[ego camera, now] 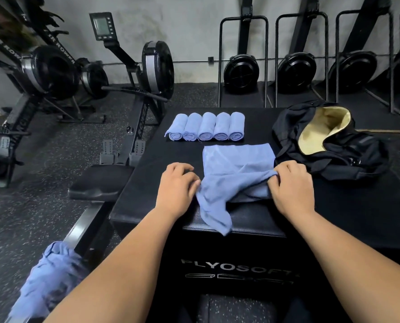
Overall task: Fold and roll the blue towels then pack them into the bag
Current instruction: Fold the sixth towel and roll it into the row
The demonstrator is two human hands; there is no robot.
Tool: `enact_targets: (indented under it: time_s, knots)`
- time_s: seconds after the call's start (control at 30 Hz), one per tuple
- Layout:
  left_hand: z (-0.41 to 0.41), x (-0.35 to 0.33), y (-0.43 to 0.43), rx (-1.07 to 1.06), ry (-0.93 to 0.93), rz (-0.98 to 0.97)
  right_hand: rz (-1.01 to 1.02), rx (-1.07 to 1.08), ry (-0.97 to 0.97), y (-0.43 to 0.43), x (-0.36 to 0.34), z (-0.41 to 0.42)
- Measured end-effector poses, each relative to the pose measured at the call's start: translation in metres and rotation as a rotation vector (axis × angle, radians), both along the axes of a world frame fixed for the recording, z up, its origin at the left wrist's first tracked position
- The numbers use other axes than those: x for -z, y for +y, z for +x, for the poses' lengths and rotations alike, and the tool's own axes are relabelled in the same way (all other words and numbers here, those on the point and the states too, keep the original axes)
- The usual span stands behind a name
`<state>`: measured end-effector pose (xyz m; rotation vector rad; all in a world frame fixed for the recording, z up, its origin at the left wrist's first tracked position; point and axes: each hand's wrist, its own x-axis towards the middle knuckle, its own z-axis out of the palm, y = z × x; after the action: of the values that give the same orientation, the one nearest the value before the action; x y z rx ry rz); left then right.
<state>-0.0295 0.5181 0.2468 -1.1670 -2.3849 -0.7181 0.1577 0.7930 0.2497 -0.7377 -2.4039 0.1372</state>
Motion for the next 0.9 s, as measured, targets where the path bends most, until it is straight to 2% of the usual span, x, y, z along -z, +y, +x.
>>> enact_targets:
  time_s: [0.1,0.17,0.23,0.27,0.37,0.43,0.47,0.57,0.67,0.73,0.8,0.9]
  knots:
    - [0.01,0.003,0.005,0.019,-0.139,-0.053,-0.053,-0.097,-0.139,0.007,0.006,0.005]
    - [0.021,0.001,0.007,0.061,-0.165,0.041,-0.044,-0.264,-0.11,-0.002,0.005,0.009]
    - [0.031,-0.003,0.009,0.151,-0.061,0.068,0.008,-0.387,-0.122,-0.017,0.005,0.012]
    - [0.035,-0.003,0.009,0.217,0.0,0.023,0.046,-0.441,-0.175,-0.021,0.009,0.012]
    - [0.04,0.001,0.01,0.353,0.107,-0.235,0.09,-0.492,-0.318,-0.027,0.023,0.01]
    - [0.041,0.007,0.013,0.389,0.141,-0.319,0.087,-0.467,-0.265,-0.024,0.028,0.005]
    - [0.04,0.009,0.014,0.393,0.14,-0.287,0.086,-0.457,-0.248,-0.023,0.028,0.001]
    - [0.039,0.009,0.02,0.285,0.07,-0.065,0.041,-0.404,-0.18,-0.02,0.017,-0.006]
    - [0.037,-0.003,0.027,0.063,-0.196,0.244,-0.056,-0.301,-0.013,-0.017,-0.006,-0.006]
    - [0.032,-0.01,0.032,-0.084,-0.376,0.326,-0.098,-0.18,0.051,-0.012,-0.017,-0.009]
    - [0.028,-0.011,0.035,-0.219,-0.403,0.18,-0.051,-0.095,-0.033,-0.009,-0.017,-0.013]
    - [0.031,-0.001,0.031,-0.282,-0.371,-0.112,0.01,-0.217,-0.148,-0.01,-0.001,-0.009]
